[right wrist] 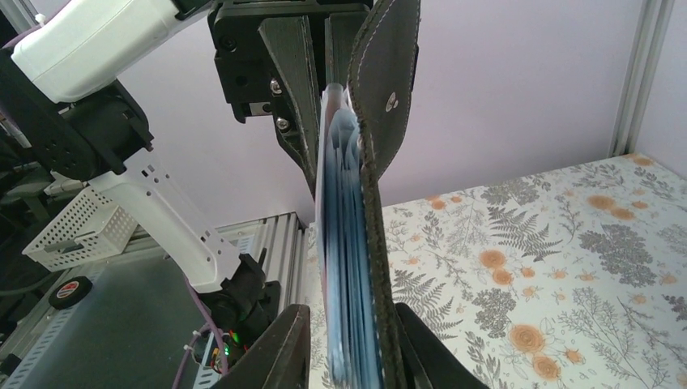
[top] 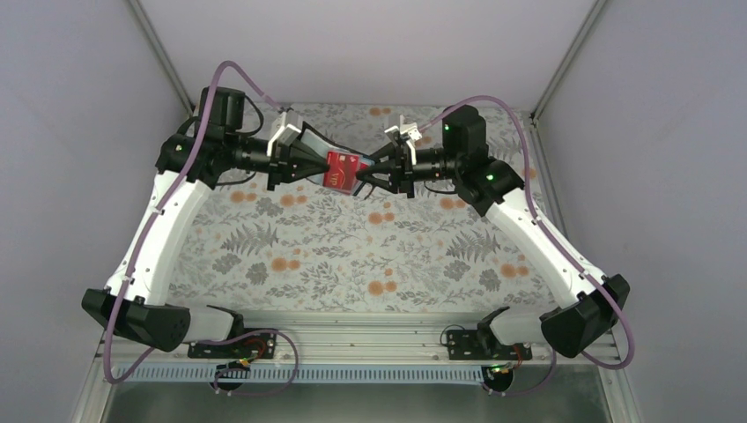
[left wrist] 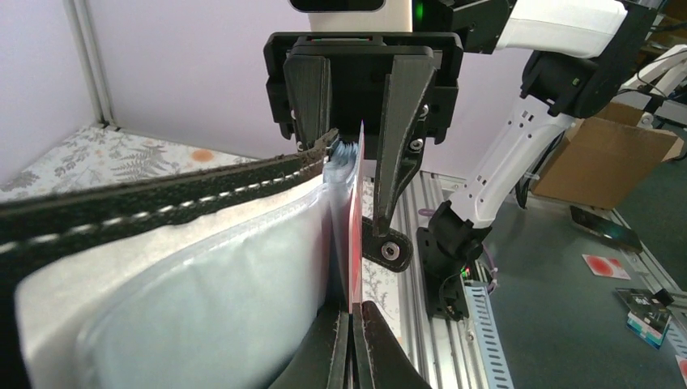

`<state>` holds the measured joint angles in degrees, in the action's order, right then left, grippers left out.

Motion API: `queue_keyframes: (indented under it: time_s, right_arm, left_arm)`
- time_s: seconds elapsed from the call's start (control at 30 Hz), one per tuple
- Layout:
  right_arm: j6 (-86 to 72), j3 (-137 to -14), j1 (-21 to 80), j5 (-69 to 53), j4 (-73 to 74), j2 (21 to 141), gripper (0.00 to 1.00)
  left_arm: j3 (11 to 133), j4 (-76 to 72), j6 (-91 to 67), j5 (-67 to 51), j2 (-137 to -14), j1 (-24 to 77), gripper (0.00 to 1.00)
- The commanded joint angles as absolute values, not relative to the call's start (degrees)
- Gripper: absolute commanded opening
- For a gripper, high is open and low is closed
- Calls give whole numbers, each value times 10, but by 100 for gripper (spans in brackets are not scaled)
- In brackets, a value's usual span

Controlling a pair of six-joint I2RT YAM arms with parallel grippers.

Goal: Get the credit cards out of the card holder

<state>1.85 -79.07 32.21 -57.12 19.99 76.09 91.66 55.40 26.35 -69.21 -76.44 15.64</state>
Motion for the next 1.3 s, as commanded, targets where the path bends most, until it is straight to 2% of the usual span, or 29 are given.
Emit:
queue_keyframes:
  time_s: [0.0, 0.07, 0.23, 0.7, 0.9, 1.03, 1.27]
  right_arm:
    - [31, -782, 321, -571, 210, 747, 25]
    - [32, -779, 320, -573, 210, 749, 23]
    - [35, -777, 320, -573, 214, 748, 5]
    - [69, -780, 310, -559, 255, 734, 4]
    - [62, -780, 299, -518, 263, 731, 4]
    - [18, -773, 260, -480, 253, 737, 4]
    - [-17, -768, 204, -469, 258, 764, 4]
  left_arm:
    - [930, 550, 276, -707, -748, 148, 2]
    - [928, 549, 275, -708, -746, 146, 2]
    - [928, 558, 284, -703, -743, 142, 2]
    - [938, 626, 380, -627, -743, 123, 2]
    - [941, 626, 388, -574, -741, 112, 2]
    - [929, 616, 379, -543, -741, 70, 2]
    - [870, 586, 356, -562, -751, -6, 2]
